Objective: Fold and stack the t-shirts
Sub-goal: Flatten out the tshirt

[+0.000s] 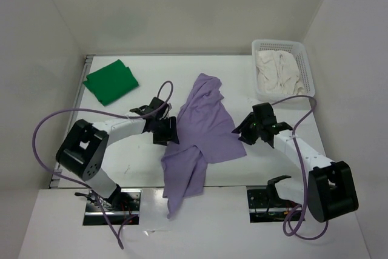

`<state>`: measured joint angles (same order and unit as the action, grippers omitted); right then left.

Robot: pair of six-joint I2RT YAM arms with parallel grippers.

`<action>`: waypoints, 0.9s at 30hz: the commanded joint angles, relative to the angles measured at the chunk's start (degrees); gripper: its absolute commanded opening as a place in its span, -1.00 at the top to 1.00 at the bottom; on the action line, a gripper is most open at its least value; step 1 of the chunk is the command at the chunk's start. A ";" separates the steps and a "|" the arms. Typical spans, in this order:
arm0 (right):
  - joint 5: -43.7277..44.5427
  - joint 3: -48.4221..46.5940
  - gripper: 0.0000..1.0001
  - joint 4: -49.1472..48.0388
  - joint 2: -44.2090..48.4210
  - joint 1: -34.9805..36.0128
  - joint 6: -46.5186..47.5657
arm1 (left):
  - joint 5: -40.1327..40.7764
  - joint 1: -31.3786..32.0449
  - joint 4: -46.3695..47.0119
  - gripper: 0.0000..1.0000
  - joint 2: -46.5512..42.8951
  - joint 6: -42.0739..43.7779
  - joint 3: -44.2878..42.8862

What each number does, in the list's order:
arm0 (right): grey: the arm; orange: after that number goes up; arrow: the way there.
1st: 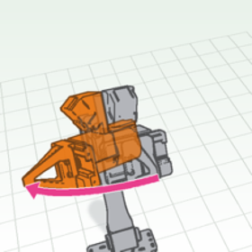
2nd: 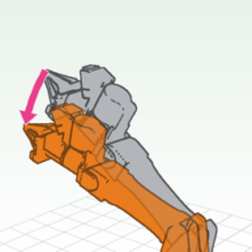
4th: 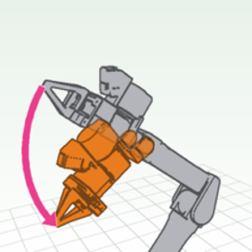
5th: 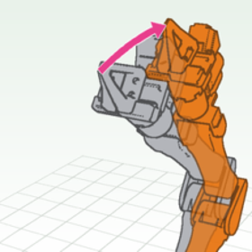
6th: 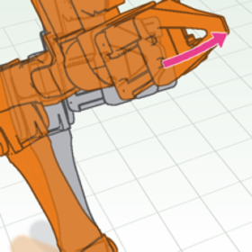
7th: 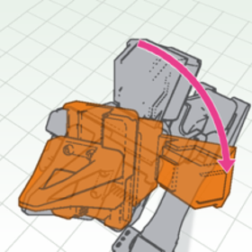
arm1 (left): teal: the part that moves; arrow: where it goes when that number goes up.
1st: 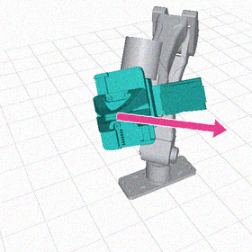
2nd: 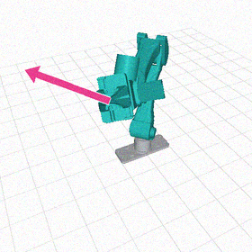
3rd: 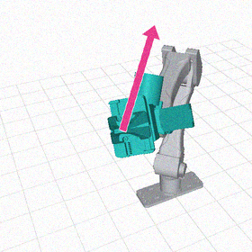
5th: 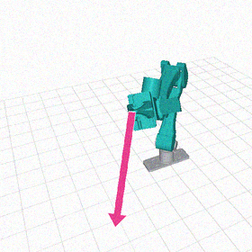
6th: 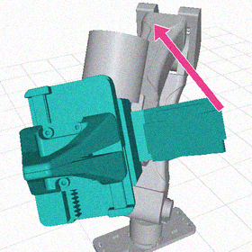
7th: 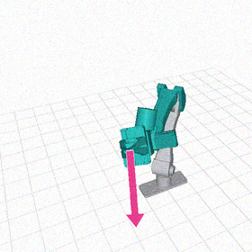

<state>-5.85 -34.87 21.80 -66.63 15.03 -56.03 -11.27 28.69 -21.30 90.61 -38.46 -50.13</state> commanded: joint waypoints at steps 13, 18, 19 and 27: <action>-0.66 7.71 0.03 -2.99 3.70 -0.17 -4.97 | 5.55 -8.11 2.85 0.91 24.08 3.12 -41.13; -0.66 6.48 -0.04 -3.61 3.09 -0.17 -4.44 | 6.61 -9.70 0.82 -0.46 26.81 5.67 -50.68; -0.14 5.96 -0.04 -3.09 3.09 -0.17 -4.44 | 7.57 -9.70 0.82 -0.64 25.51 5.67 -50.68; -0.65 2.62 -0.02 -10.28 -6.04 -0.17 -2.86 | 5.04 -17.33 6.79 -0.76 3.11 -2.84 -21.45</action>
<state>-6.50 -28.03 17.98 -69.08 14.96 -60.16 -4.93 16.16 -15.73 101.01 -36.77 -80.05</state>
